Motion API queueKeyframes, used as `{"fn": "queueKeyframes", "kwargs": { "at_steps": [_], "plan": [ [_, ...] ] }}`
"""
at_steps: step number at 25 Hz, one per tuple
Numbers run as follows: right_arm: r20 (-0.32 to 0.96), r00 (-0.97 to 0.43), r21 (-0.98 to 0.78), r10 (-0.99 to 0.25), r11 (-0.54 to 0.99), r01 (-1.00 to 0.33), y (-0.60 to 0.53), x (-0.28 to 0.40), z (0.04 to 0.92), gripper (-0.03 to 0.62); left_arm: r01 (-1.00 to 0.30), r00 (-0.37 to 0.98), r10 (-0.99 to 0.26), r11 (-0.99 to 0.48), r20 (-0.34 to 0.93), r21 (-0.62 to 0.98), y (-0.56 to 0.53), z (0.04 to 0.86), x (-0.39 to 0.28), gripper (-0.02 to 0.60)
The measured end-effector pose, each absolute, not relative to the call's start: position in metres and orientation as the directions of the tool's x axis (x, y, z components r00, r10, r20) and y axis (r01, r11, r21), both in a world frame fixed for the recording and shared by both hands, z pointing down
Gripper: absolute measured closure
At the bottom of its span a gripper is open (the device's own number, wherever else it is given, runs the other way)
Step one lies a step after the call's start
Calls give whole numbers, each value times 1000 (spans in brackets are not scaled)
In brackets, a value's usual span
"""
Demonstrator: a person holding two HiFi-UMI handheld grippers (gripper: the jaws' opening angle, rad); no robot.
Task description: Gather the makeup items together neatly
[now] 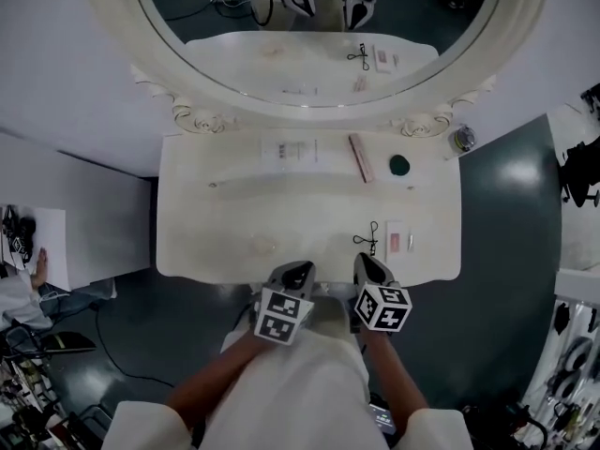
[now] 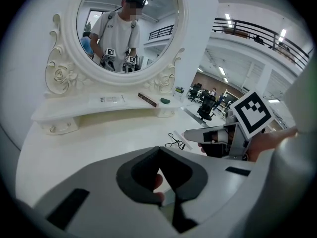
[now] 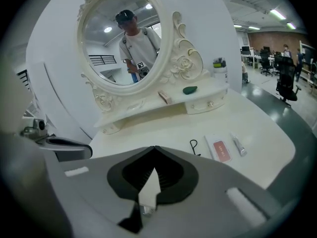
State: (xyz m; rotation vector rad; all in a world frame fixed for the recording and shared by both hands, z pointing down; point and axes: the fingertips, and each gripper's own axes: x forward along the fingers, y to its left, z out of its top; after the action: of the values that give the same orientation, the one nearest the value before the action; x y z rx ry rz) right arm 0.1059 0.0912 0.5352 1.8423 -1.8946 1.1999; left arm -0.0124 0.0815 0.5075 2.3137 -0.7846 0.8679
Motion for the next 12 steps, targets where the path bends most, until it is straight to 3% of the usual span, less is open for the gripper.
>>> {"fn": "queueKeyframes", "kwargs": {
  "at_steps": [12],
  "plan": [
    [663,-220,-342,-716,-27,-939,77,63,525,592,-701,613,-362,-658,702,273,73,503,-46,580]
  ]
}}
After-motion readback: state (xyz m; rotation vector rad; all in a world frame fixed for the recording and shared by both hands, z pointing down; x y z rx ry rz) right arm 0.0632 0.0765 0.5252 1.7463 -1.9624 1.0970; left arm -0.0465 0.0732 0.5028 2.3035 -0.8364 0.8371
